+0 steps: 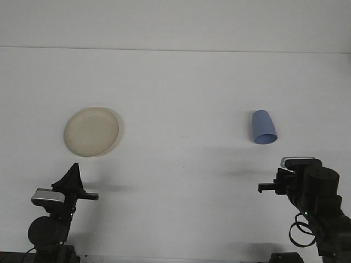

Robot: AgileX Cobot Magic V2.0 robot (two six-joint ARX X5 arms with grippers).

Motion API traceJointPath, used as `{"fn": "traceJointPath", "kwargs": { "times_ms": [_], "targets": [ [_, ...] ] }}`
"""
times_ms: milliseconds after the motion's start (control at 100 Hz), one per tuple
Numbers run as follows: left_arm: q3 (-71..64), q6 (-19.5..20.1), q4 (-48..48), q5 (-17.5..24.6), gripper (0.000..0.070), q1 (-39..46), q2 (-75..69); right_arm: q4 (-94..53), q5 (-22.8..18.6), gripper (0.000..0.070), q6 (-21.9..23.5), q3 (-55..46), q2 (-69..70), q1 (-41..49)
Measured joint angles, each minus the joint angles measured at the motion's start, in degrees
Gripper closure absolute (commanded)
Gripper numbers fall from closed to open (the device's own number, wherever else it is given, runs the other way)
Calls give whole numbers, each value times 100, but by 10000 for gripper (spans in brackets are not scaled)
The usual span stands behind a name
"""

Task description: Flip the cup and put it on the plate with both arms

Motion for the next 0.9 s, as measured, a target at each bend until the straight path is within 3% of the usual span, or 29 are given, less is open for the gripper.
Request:
{"fn": "traceJointPath", "kwargs": {
  "times_ms": [200, 260, 320, 440, 490, 900],
  "targets": [
    [0, 0, 0, 0, 689, 0, 0, 2, 0, 700, 2, 0, -24, 0],
    [0, 0, 0, 0, 689, 0, 0, 2, 0, 672, 0, 0, -24, 0],
    [0, 0, 0, 0, 689, 0, 0, 2, 0, 565, 0, 0, -24, 0],
    [0, 0, 0, 0, 689, 0, 0, 2, 0, 274, 0, 0, -24, 0],
    [0, 0, 0, 0, 689, 0, 0, 2, 0, 211, 0, 0, -24, 0],
    [0, 0, 0, 0, 689, 0, 0, 452, 20, 208, 0, 0, 63, 0]
  ]
}}
